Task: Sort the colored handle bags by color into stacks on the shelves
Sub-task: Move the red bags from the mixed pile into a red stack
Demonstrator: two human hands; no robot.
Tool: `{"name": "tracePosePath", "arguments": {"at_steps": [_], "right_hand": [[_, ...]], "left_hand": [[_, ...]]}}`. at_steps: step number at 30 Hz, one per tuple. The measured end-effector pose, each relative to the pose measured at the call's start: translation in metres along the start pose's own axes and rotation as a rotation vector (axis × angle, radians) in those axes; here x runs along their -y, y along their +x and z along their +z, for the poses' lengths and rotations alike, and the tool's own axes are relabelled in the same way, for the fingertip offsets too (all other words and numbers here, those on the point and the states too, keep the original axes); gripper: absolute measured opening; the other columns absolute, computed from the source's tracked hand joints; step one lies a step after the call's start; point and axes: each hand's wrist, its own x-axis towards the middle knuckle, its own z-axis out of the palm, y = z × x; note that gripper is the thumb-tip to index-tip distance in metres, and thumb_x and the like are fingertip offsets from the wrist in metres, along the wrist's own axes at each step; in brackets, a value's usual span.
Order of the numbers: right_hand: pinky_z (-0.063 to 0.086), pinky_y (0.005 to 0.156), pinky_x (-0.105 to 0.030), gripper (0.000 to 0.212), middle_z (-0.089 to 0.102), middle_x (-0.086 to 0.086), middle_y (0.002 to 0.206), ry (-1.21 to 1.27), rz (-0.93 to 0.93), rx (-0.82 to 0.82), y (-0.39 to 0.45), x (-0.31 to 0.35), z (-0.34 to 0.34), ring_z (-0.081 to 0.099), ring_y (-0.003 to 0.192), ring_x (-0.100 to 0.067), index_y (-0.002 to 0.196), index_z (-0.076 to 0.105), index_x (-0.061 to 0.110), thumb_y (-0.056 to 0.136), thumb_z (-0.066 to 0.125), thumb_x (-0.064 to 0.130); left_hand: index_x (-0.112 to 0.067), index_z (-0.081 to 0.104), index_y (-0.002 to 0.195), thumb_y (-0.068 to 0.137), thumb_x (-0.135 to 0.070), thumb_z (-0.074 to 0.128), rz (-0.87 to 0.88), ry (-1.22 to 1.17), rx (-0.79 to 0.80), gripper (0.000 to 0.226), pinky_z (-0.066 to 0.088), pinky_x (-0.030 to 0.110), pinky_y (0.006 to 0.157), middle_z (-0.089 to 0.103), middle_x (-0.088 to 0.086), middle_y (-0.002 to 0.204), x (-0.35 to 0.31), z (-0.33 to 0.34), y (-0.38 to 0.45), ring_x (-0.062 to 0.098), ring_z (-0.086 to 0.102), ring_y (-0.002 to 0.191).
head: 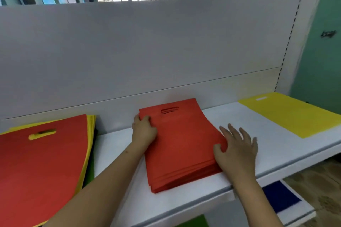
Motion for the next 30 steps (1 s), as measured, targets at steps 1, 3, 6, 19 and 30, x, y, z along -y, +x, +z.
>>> {"name": "tracePosePath", "arguments": {"at_steps": [1, 3, 6, 19, 30], "right_hand": [[-0.003, 0.119, -0.048, 0.067, 0.028, 0.008, 0.157, -0.009, 0.020, -0.051, -0.002, 0.006, -0.002, 0.012, 0.147, -0.019, 0.145, 0.040, 0.034, 0.080, 0.031, 0.045], [-0.002, 0.119, -0.049, 0.062, 0.031, 0.005, 0.156, 0.051, -0.021, -0.142, -0.005, 0.025, -0.006, 0.014, 0.147, -0.021, 0.141, 0.046, 0.032, 0.082, 0.034, 0.046], [0.015, 0.119, -0.046, 0.056, 0.043, 0.003, 0.150, 0.210, -0.194, -0.168, -0.013, 0.069, -0.002, 0.032, 0.141, -0.020, 0.137, 0.052, 0.027, 0.085, 0.042, 0.045], [0.018, 0.119, -0.037, 0.082, 0.015, 0.015, 0.160, 0.363, -0.834, 0.540, -0.082, 0.262, 0.066, 0.013, 0.146, -0.011, 0.153, 0.010, 0.038, 0.085, 0.043, 0.072], [0.020, 0.118, -0.029, 0.071, 0.035, 0.025, 0.149, 0.368, -0.892, 0.609, -0.094, 0.274, 0.107, 0.020, 0.142, -0.002, 0.138, 0.045, 0.044, 0.077, 0.041, 0.079]], "left_hand": [[-0.008, 0.055, 0.122, 0.079, -0.013, 0.050, -0.011, -0.007, 0.013, 0.043, 0.038, 0.043, 0.108, 0.031, 0.023, 0.145, -0.001, -0.005, 0.002, 0.043, 0.044, 0.126], [-0.008, 0.057, 0.102, 0.071, -0.021, 0.044, -0.028, -0.054, -0.004, 0.036, 0.047, 0.041, 0.093, 0.051, 0.024, 0.122, -0.003, -0.023, 0.005, 0.041, 0.055, 0.109], [-0.004, 0.059, 0.109, 0.086, -0.017, 0.050, -0.021, -0.034, -0.087, 0.027, 0.047, 0.037, 0.085, 0.059, 0.020, 0.117, 0.005, -0.057, 0.008, 0.036, 0.059, 0.106], [-0.014, 0.046, 0.142, 0.086, -0.007, 0.059, -0.154, 0.071, -0.309, 0.058, 0.039, 0.038, 0.107, 0.045, 0.012, 0.143, 0.156, -0.266, -0.053, 0.027, 0.045, 0.131], [-0.008, 0.014, 0.155, 0.098, -0.050, 0.046, -0.312, 0.447, -0.118, 0.078, 0.020, 0.040, 0.118, 0.010, 0.014, 0.163, 0.234, -0.247, -0.071, 0.029, 0.025, 0.146]]}}
